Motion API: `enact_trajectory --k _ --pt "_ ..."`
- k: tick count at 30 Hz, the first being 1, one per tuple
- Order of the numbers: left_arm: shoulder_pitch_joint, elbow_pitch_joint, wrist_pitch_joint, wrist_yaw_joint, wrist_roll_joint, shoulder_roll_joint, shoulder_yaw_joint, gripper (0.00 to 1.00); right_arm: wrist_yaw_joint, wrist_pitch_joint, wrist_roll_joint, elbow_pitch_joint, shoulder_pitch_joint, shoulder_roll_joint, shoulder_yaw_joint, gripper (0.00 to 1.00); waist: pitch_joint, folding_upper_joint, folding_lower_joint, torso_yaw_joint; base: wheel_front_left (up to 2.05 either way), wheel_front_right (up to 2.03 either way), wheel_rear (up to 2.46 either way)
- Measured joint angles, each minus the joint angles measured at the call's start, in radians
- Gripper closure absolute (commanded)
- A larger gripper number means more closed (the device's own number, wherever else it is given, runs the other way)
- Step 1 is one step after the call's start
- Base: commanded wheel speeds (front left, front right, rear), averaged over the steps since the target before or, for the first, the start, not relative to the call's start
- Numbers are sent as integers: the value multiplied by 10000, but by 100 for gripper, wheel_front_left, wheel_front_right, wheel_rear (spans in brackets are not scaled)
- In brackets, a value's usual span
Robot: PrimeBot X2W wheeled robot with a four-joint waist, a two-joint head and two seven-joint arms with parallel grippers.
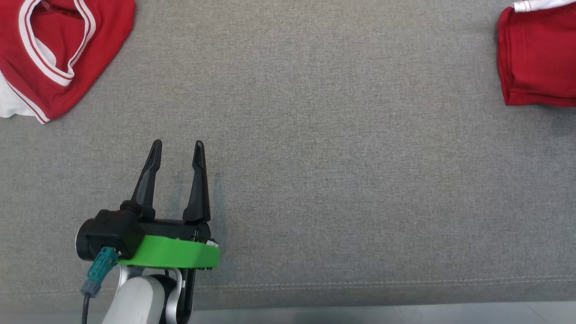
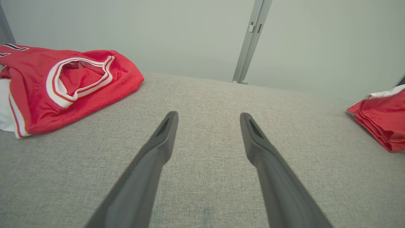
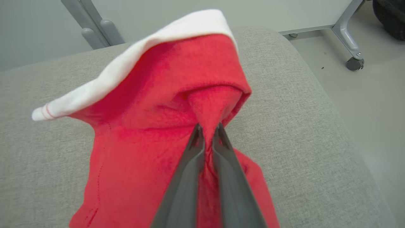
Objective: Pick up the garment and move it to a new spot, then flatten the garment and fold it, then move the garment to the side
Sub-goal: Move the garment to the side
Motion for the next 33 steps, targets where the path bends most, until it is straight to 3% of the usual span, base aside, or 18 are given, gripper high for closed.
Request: enact_trajectory --k 11,12,13,14,15,16,23,33 --pt "-151 -169 52 0 98 81 -86 0 -623 -794 -148 422 -83 -337 -194 100 459 0 0 -207 0 0 0" --pt "-174 -194 63 0 104 88 -92 0 -711 -928 -238 435 -89 -345 -186 96 501 0 0 -226 0 0 0" --pt "-199 -211 113 0 130 100 -94 0 -765 -1011 -318 454 -110 -357 -157 83 545 0 0 -245 0 0 0" --pt "-222 -236 136 0 132 115 -104 0 -800 -1241 -364 512 -155 -364 -178 39 628 0 0 -282 0 0 0" --pt "-234 -238 138 0 144 121 -109 0 -876 -1392 -370 543 -186 -366 -198 3 668 0 0 -301 0 0 0" --pt "-250 -249 146 0 163 127 -111 0 -915 -1501 -420 562 -214 -391 -180 0 707 0 0 -318 0 0 0" --pt "-348 -244 148 -2 176 148 -144 0 -1133 -2270 -1078 830 -256 -629 61 0 826 0 0 -394 0 0 0" --pt "-362 -52 144 -2 174 155 -92 0 -1141 -3212 -974 828 -255 67 -31 0 558 0 0 -591 0 0 0"
